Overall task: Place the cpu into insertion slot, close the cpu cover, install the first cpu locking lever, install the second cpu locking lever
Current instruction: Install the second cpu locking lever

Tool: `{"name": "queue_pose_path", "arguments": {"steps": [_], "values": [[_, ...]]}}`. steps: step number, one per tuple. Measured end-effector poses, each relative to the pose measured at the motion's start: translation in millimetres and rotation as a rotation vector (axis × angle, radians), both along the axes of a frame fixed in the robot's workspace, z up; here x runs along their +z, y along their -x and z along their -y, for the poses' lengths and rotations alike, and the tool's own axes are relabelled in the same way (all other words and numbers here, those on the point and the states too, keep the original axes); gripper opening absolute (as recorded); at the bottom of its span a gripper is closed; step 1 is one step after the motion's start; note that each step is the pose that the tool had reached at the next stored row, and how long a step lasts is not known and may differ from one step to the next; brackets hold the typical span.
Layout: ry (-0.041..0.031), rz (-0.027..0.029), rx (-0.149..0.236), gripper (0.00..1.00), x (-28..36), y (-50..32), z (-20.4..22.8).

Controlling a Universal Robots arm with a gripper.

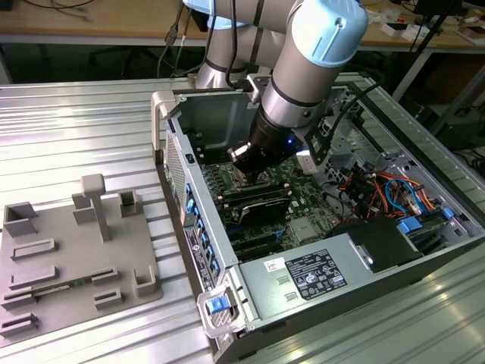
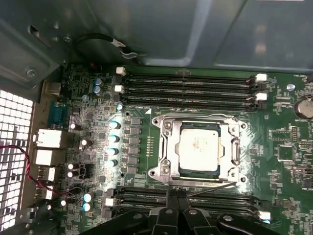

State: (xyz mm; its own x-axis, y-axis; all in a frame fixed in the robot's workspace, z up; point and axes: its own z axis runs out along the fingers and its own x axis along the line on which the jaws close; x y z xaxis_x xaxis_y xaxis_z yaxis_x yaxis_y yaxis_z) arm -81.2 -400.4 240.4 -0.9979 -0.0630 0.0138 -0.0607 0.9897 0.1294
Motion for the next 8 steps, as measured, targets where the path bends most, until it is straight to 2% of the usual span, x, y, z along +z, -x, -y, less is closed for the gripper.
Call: {"name": "queue_pose_path", "arguments": {"steps": [2,4,5,8], "values": [[-0.0001,-0.0112,0.000,0.11,-2.5,1.4,0.0],[0.0000,-0.0174,0.000,0.11,-3.9,2.2,0.0],[-0.0005,-0.0198,0.000,0.11,-4.8,2.5,0.0],[-0.0019,-0.0202,0.000,0.11,-5.0,2.5,0.0]]}}
